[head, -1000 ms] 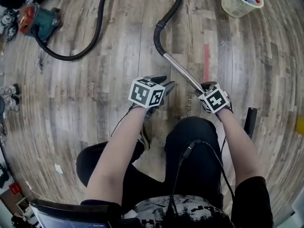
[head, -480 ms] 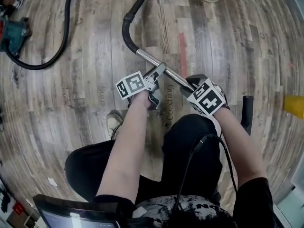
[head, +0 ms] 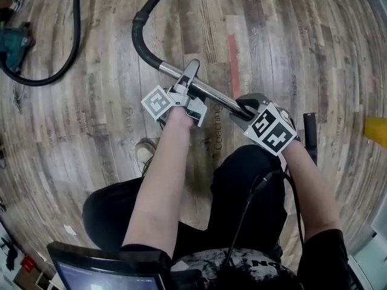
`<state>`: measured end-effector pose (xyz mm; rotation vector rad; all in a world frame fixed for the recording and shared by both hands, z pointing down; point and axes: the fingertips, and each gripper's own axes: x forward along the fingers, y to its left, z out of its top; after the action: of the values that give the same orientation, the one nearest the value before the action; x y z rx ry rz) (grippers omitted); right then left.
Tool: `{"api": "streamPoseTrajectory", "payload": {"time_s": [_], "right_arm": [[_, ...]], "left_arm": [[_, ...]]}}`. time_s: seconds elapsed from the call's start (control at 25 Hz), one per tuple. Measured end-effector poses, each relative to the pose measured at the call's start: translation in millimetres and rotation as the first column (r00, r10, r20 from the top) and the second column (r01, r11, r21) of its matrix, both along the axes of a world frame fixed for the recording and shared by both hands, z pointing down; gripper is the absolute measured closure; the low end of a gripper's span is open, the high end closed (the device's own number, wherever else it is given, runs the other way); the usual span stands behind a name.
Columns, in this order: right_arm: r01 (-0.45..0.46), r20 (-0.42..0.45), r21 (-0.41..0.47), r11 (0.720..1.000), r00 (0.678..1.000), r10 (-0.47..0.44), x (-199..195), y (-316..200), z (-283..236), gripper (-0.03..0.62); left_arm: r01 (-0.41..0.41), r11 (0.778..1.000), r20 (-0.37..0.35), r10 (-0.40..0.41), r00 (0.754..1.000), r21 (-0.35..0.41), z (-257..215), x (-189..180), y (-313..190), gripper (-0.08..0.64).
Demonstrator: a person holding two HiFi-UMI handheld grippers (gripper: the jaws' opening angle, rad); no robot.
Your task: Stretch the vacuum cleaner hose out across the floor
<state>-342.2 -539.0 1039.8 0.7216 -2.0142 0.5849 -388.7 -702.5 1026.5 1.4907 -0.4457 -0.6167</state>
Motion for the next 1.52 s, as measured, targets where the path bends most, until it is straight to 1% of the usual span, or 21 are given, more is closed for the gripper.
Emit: {"api": "streamPoseTrajectory", "payload": {"time_s": [0.08,0.16,0.24,0.36,0.44,0.48,0.52,0.56,0.6,0.72,0.76,0.84,0.88,0.96,1.04,1.08,1.12,1.2,1.28,1.44,1.52], "right_arm": [[0.014,-0.048,0.026,1.000,0.999,-0.013,3.7,-6.7,4.3,0.417],[0.012,-0.079,0.044,0.999,0.997,-0.008,4.6,-12.6,7.4,0.419],[0.015,-0.110,0.052,0.999,0.994,-0.009,3.2,-17.8,10.5,0.410],[0.043,-0.165,0.044,0.998,0.986,-0.035,-2.5,-20.9,21.6,0.388],[0.055,-0.204,0.022,0.998,0.978,-0.050,-4.8,-22.1,31.3,0.387],[0.062,-0.222,0.013,0.998,0.973,-0.057,-5.7,-22.5,34.7,0.415],[0.069,-0.236,0.011,0.998,0.970,-0.064,-7.2,-22.7,36.3,0.486],[0.074,-0.244,0.016,0.997,0.967,-0.068,-8.9,-22.8,36.7,0.506],[0.076,-0.248,0.023,0.997,0.966,-0.068,-10.0,-23.1,36.7,0.512],[0.076,-0.252,0.039,0.996,0.966,-0.064,-10.0,-24.7,35.6,0.517],[0.077,-0.253,0.043,0.996,0.966,-0.063,-10.1,-25.1,34.6,0.517],[0.076,-0.248,0.048,0.996,0.967,-0.062,-10.3,-25.6,30.9,0.517],[0.076,-0.241,0.049,0.996,0.968,-0.062,-10.4,-25.5,28.2,0.517],[0.072,-0.225,0.058,0.996,0.973,-0.057,-11.8,-29.0,20.9,0.517],[0.048,-0.206,0.080,0.996,0.978,-0.031,-19.8,-41.8,8.8,0.515],[0.033,-0.193,0.088,0.996,0.981,-0.015,-27.4,-47.9,0.3,0.515],[0.018,-0.176,0.090,0.996,0.984,-0.001,-36.2,-51.8,-9.6,0.515],[-0.005,-0.138,0.083,0.997,0.990,0.017,-55.6,-55.7,-32.7,0.515],[-0.007,-0.107,0.067,0.998,0.994,0.014,-76.7,-53.7,-58.4,0.515],[0.054,-0.104,0.038,0.998,0.993,-0.049,-106.3,-44.9,-113.7,0.515],[0.080,-0.095,0.020,0.997,0.992,-0.078,-115.1,-36.9,-142.6,0.515]], "left_arm": [[-0.007,0.998,0.036,0.005,0.999,0.059,-14.0,3.0,-2.3,0.474],[-0.016,0.995,0.076,0.008,0.997,0.100,-24.6,3.6,-3.2,0.476],[-0.025,0.993,0.105,0.013,0.994,0.118,-32.2,3.6,-3.2,0.476],[-0.040,0.991,0.106,0.027,0.994,0.131,-44.8,4.2,1.9,0.477],[-0.042,0.989,0.117,0.025,0.993,0.145,-50.9,3.2,2.6,0.477],[-0.037,0.988,0.124,0.018,0.992,0.151,-54.0,2.7,1.7,0.477],[-0.031,0.988,0.125,0.012,0.992,0.152,-57.7,2.4,1.4,0.477],[-0.031,0.987,0.130,0.011,0.992,0.157,-60.6,1.9,2.0,0.477],[-0.037,0.986,0.137,0.015,0.990,0.163,-62.4,1.3,3.2,0.477],[-0.040,0.988,0.121,0.022,0.992,0.149,-65.8,2.5,6.5,0.479],[-0.041,0.986,0.131,0.020,0.991,0.160,-65.6,1.6,6.2,0.479],[-0.061,0.974,0.178,0.022,0.984,0.216,-66.9,-0.4,4.0,0.479],[-0.076,0.971,0.194,0.031,0.981,0.228,-68.5,-0.1,4.2,0.480],[-0.116,0.967,0.221,0.064,0.973,0.228,-73.4,1.4,3.3,0.482],[-0.171,0.948,0.262,0.098,0.960,0.269,-87.0,-1.2,-8.3,0.485],[-0.185,0.939,0.266,0.106,0.958,0.289,-99.0,-4.4,-14.9,0.485],[-0.187,0.936,0.263,0.108,0.959,0.299,-111.7,-9.0,-19.8,0.486],[-0.171,0.948,0.255,0.101,0.962,0.268,-134.3,-22.9,-25.2,0.491],[-0.153,0.958,0.254,0.090,0.963,0.244,-157.9,-41.5,-25.5,0.494],[-0.087,0.964,0.231,0.027,0.973,0.253,-211.4,-79.8,-19.9,0.499],[-0.081,0.963,0.234,0.020,0.972,0.255,-239.9,-89.8,-13.2,0.497]]}}
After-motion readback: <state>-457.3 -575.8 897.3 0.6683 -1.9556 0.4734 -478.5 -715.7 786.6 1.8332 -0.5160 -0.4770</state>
